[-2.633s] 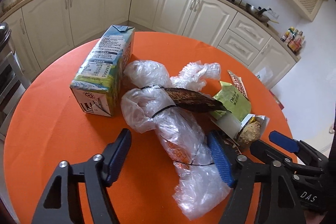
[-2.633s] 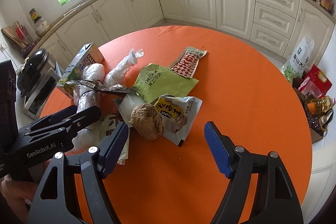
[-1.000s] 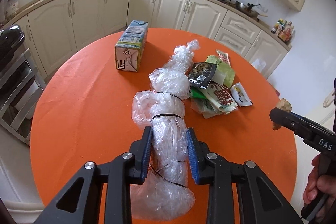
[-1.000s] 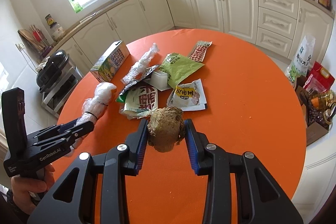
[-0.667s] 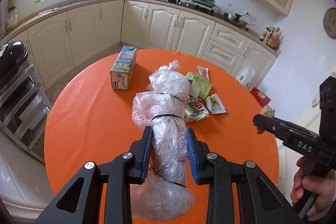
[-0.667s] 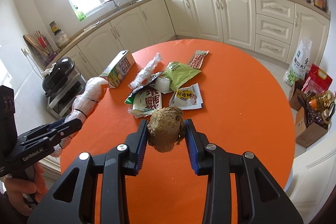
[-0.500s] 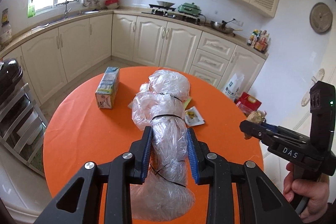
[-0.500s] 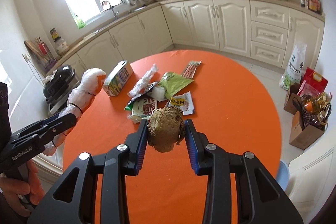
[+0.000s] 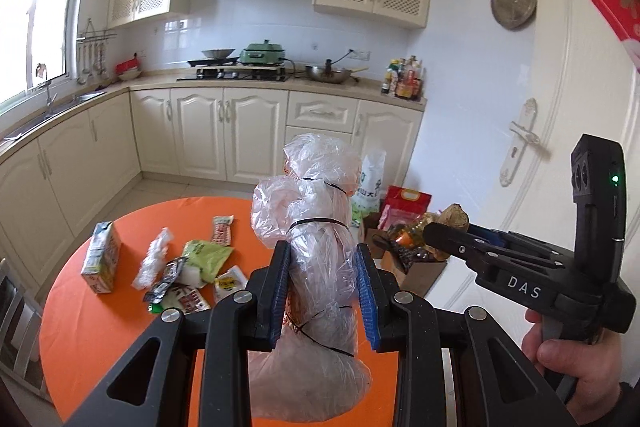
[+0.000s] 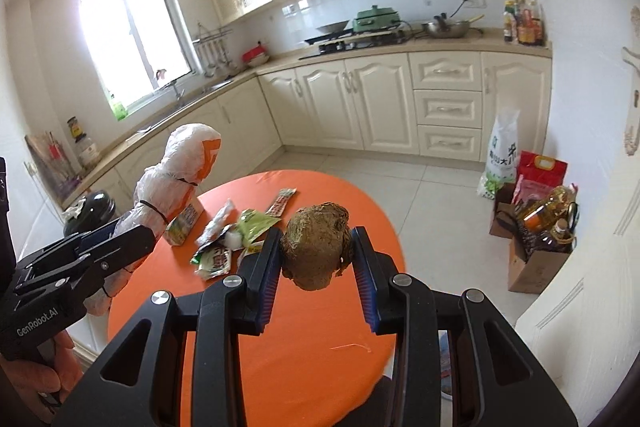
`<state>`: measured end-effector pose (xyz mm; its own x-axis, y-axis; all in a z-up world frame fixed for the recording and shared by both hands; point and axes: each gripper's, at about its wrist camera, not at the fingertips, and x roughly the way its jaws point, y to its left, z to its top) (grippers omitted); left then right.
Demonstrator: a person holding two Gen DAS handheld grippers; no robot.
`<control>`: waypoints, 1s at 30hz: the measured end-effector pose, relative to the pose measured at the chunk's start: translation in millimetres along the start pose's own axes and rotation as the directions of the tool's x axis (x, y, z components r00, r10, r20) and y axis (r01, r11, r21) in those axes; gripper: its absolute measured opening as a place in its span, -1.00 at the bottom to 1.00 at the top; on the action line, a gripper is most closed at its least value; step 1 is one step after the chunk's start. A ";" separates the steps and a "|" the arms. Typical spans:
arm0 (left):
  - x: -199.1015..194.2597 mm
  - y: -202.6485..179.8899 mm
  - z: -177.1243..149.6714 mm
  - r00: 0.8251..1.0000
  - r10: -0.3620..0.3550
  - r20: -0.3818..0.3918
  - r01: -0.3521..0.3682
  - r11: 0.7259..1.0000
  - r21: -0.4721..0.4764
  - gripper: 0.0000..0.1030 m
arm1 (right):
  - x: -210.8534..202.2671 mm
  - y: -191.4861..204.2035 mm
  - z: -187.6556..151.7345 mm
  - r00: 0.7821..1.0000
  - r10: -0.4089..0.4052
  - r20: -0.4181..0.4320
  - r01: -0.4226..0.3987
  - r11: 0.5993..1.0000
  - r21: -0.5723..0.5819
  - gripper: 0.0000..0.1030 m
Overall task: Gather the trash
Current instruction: 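Carry both items over the blue bucket and open both tools to drop them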
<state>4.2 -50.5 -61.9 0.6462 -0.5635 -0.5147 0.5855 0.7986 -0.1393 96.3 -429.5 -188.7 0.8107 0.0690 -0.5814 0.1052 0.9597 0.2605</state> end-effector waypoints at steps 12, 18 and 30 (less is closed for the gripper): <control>94.7 -77.3 19.8 0.977 -0.186 -0.107 0.192 0.980 0.050 -0.47 | -36.9 -121.9 4.4 0.974 -0.226 0.028 0.219 0.964 0.150 -0.32; 167.0 -102.8 11.5 0.940 -0.228 -0.254 0.244 0.969 0.034 -0.47 | -6.5 -193.0 -27.7 0.959 -0.271 -0.083 0.283 0.926 0.249 -0.32; 328.2 -148.1 -19.6 0.825 -0.255 -0.504 0.258 0.964 -0.065 -0.47 | 75.1 -298.3 -116.9 0.913 -0.235 -0.334 0.361 0.846 0.393 -0.32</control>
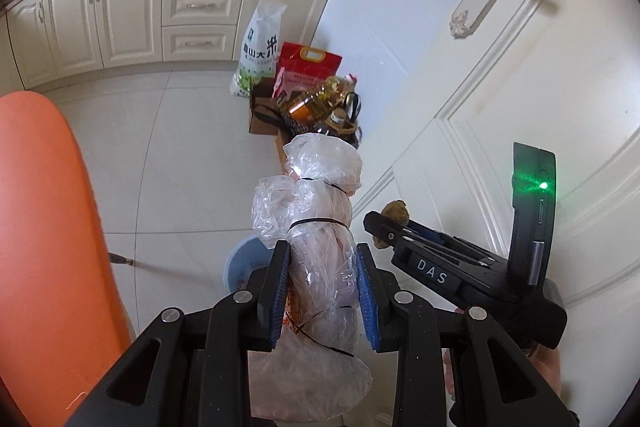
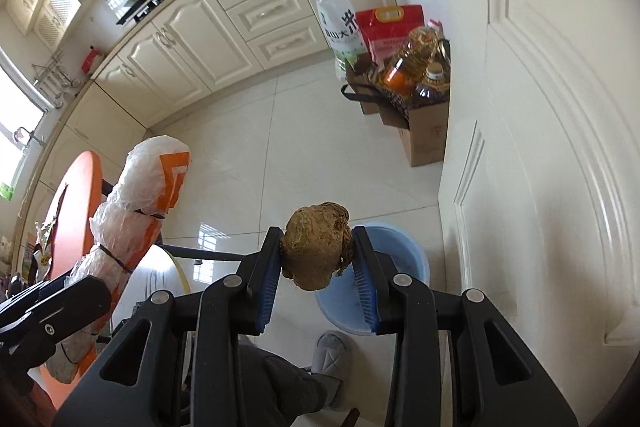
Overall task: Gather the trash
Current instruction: 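Carry both items over the blue bucket and open both tools to drop them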
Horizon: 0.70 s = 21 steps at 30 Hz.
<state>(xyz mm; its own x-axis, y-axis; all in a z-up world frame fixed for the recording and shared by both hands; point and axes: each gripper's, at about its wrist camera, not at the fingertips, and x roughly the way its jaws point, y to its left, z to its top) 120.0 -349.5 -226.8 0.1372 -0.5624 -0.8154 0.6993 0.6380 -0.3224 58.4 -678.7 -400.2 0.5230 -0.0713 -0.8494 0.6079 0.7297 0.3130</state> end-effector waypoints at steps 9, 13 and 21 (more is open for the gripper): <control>106.0 -9.4 44.3 0.987 0.019 -0.161 -0.025 0.999 -0.037 -0.47 | 58.6 -33.5 -2.3 0.995 -0.013 -0.101 0.020 0.998 0.067 -0.27; 137.9 -9.5 61.9 0.977 0.020 -0.212 -0.032 0.998 -0.054 -0.44 | 72.4 -40.3 -1.5 0.993 -0.014 -0.117 0.025 0.995 0.096 -0.27; 150.7 -1.7 72.3 0.977 0.068 -0.204 -0.079 0.996 -0.045 0.59 | 61.8 -41.8 -0.2 0.995 -0.052 -0.089 0.063 0.990 0.124 0.53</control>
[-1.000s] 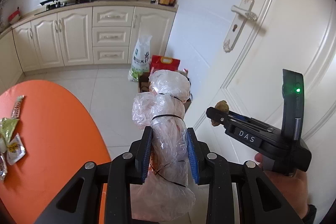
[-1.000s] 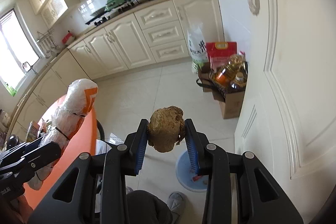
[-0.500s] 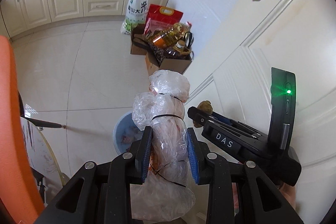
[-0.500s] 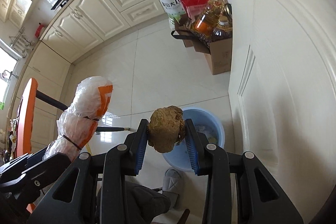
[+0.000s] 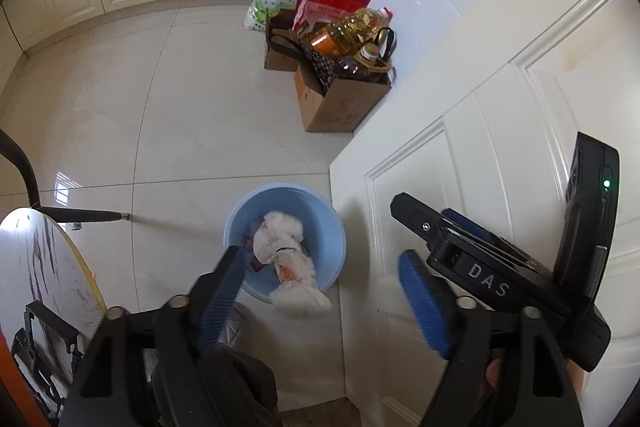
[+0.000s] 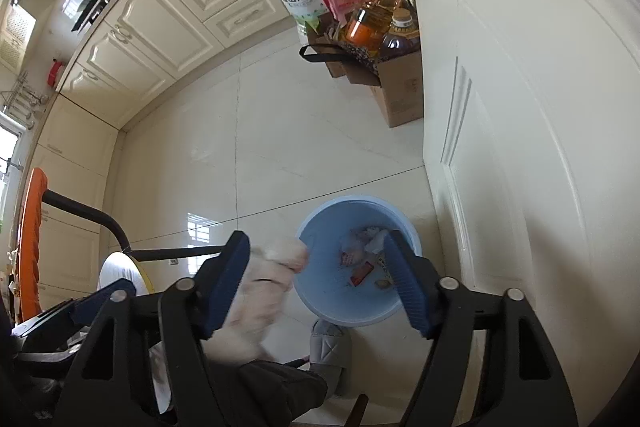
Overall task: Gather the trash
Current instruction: 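Carry both items over the blue bucket and open both tools to drop them, then return both tools to the orange table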
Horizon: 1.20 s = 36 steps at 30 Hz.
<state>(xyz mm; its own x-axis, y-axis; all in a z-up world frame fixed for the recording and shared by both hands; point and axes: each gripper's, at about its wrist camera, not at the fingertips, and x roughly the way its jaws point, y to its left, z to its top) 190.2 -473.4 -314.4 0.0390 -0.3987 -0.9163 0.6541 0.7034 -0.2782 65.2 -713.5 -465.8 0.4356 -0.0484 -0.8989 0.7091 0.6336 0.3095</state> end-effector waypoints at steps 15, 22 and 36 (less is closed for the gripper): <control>-114.5 -10.4 -70.4 0.976 0.028 0.215 -0.041 0.998 0.057 0.90 | -93.0 28.1 -11.7 0.987 -0.029 0.159 0.025 0.999 0.022 1.00; -202.6 9.8 -124.4 0.911 0.028 0.411 -0.046 0.998 0.034 0.97 | -173.8 77.8 -14.6 0.957 0.026 0.289 -0.012 0.999 -0.050 1.00; -374.3 93.1 -298.8 0.676 0.206 0.707 -0.145 0.979 -0.146 0.97 | -302.4 256.8 -74.4 0.856 0.289 0.429 -0.110 0.912 -0.395 1.00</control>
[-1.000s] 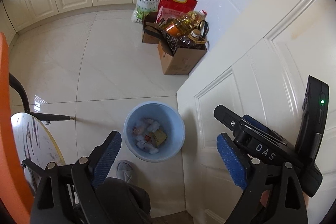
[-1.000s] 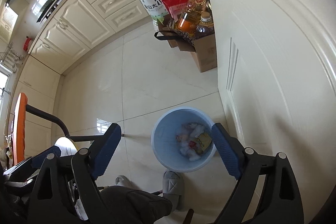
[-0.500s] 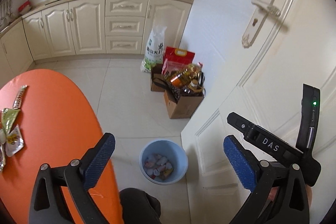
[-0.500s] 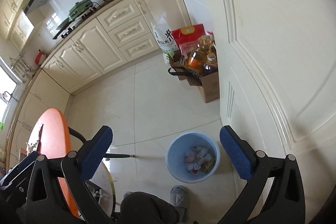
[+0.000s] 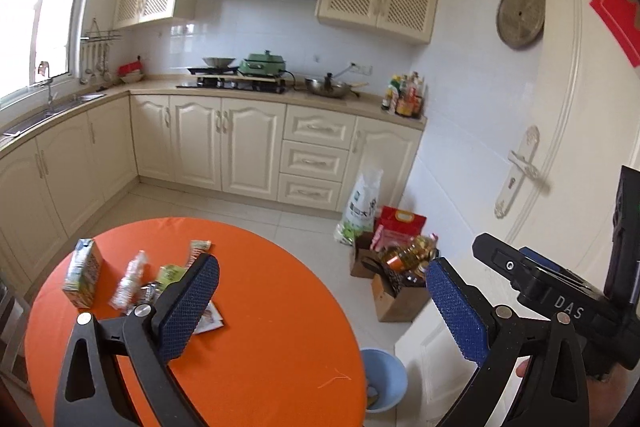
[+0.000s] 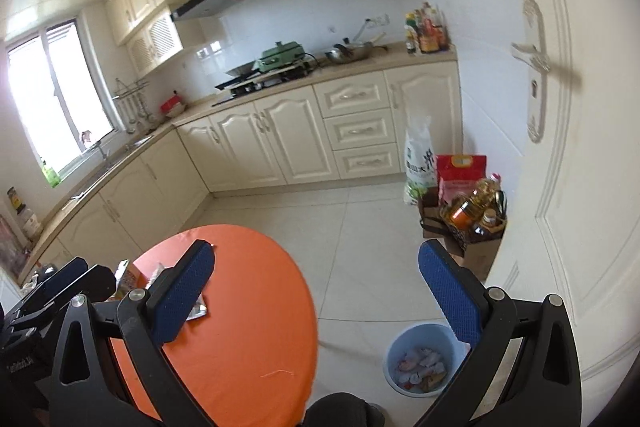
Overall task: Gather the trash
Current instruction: 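Return both tools to the orange table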
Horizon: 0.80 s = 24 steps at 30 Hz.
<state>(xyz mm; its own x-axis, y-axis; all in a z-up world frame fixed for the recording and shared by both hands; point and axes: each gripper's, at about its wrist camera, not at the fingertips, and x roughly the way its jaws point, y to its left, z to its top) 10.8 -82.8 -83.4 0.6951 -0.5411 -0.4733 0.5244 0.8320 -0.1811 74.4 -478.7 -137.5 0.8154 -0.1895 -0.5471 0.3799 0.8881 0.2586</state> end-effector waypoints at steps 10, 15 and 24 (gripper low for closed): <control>-113.5 68.6 -47.6 0.964 0.244 0.105 -0.237 0.969 -0.074 0.98 | -34.6 132.3 -5.6 0.983 0.176 0.054 -0.163 0.968 -0.189 1.00; -150.9 79.6 -72.5 0.937 0.330 0.116 -0.319 0.942 -0.106 0.98 | -45.0 181.9 -16.0 0.970 0.237 0.062 -0.211 0.938 -0.275 1.00; -179.1 71.3 -110.1 0.909 0.406 0.094 -0.389 0.908 -0.155 0.98 | -47.1 233.4 -36.4 0.966 0.248 0.070 -0.201 0.895 -0.399 1.00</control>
<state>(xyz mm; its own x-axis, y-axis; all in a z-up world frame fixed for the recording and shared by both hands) -130.5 86.9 -106.4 0.8910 -0.1659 -0.4227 0.1295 0.9851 -0.1136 108.7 -247.2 -80.4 0.9127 0.0082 -0.4087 0.0018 0.9997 0.0241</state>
